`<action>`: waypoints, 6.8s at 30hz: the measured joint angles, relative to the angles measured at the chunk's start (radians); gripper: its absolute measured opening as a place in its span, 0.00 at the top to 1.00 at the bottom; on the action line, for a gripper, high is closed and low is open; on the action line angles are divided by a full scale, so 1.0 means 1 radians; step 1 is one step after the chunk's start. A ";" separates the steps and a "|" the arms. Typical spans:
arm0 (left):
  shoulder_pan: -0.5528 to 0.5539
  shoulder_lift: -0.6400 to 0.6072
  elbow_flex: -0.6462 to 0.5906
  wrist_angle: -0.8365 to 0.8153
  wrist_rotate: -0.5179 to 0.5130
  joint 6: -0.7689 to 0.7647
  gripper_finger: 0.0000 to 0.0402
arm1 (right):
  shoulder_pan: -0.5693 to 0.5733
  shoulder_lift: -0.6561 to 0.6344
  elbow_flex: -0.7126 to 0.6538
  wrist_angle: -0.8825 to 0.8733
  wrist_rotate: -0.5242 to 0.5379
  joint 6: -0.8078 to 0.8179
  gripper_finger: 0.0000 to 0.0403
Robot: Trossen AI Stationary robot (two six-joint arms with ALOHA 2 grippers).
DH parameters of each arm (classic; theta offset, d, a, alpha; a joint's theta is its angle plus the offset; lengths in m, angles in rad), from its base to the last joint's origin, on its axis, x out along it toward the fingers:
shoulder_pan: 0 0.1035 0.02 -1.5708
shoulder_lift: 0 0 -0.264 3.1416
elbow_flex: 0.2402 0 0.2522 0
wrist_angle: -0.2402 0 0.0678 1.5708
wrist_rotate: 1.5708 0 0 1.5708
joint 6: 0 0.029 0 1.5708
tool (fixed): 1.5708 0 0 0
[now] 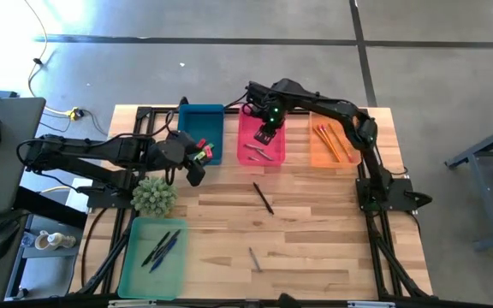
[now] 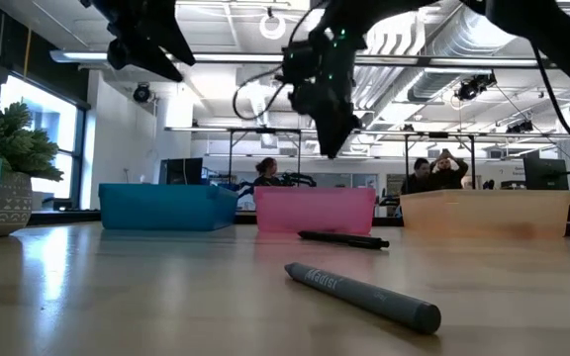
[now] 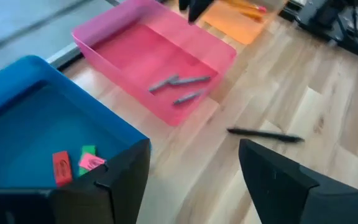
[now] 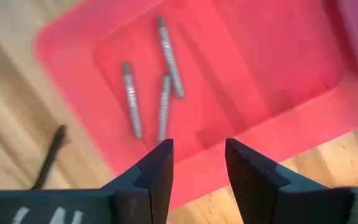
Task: Sort crayons/erasers/pens/pencils in bins
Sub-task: Put the black pen into the transparent blue bin
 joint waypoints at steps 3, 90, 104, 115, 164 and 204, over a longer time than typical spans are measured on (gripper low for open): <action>0.000 -0.008 0.016 -0.042 0.037 0.000 0.41 | 0.038 -0.026 0.000 -0.009 0.002 0.004 0.66; -0.345 -0.017 0.063 -0.412 0.308 0.007 0.44 | 0.588 -0.033 -0.555 0.485 0.103 1.055 0.68; -0.344 -0.017 0.063 -0.410 0.285 0.008 0.44 | 0.585 -0.032 -0.555 0.333 0.127 1.103 0.95; -0.344 -0.017 0.063 -0.411 0.304 0.007 0.44 | 0.597 -0.032 -0.555 0.340 0.129 1.047 0.98; -0.475 -0.016 0.063 -0.243 0.244 0.004 0.44 | 0.779 -0.051 -0.007 0.191 0.448 0.924 0.98; -0.439 -0.044 0.063 0.495 -0.026 0.138 0.44 | 0.827 -0.068 0.309 0.332 0.570 0.470 0.98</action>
